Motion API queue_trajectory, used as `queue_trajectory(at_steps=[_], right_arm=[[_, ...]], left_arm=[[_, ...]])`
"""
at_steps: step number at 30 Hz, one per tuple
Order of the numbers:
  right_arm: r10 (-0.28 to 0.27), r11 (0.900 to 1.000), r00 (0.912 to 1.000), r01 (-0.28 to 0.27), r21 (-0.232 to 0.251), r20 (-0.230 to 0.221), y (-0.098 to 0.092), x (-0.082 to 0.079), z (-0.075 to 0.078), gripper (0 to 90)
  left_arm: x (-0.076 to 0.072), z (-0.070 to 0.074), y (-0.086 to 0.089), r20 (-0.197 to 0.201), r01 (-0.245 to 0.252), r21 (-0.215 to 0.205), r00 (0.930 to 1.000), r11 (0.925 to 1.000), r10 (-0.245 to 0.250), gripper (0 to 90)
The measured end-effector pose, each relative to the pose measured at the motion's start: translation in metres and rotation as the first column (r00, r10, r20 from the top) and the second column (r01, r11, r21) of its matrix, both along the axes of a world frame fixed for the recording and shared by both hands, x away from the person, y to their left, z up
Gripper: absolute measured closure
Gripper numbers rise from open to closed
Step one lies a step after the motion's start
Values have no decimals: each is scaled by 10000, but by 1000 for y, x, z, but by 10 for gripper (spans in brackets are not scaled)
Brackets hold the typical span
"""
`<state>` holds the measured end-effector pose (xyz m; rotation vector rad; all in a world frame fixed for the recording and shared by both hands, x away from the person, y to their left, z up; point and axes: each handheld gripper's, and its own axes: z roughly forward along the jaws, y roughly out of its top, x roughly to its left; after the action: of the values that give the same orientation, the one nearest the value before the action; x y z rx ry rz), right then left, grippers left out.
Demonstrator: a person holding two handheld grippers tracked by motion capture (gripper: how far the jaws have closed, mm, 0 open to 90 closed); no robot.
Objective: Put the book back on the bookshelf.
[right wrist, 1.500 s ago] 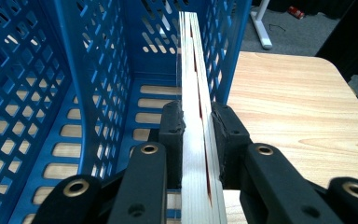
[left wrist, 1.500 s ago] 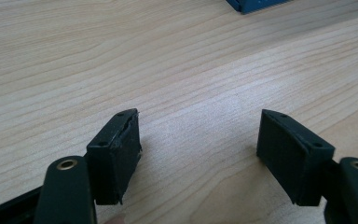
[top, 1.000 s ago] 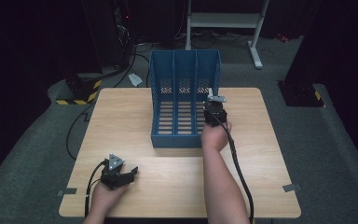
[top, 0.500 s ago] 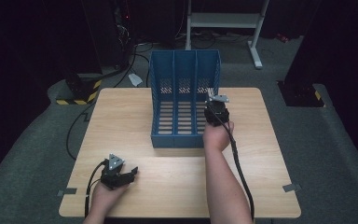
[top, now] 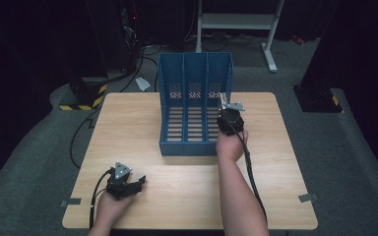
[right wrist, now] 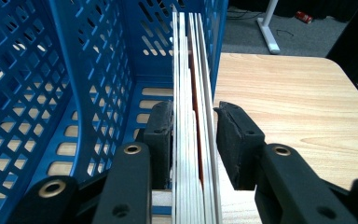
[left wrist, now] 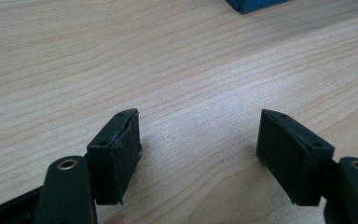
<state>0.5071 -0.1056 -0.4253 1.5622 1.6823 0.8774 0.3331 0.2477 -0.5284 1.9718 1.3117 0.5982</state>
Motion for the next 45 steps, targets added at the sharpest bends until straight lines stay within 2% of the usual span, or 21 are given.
queue_trajectory(at_steps=[10, 21, 33, 45], right_arm=[[319, 9994, 9994, -320, 135, 99, -2, 0, 1, 536], [586, 9969, 9982, -578, 533, -138, -4, 3, 0, 440], [938, 9941, 9952, -921, 573, -275, -3, 3, 0, 383], [1313, 9885, 9913, -1315, 744, 79, -6, -2, 15, 389]], left_arm=[[0, 0, 0, -5, 1, 0, 10000, 10000, -1, 301], [0, 0, 0, 14, -31, -43, 10000, 10000, 31, 302], [0, 0, 0, 22, 26, 56, 10000, 10000, -26, 303], [0, 0, 0, 22, 8, 31, 10000, 10000, -8, 304]])
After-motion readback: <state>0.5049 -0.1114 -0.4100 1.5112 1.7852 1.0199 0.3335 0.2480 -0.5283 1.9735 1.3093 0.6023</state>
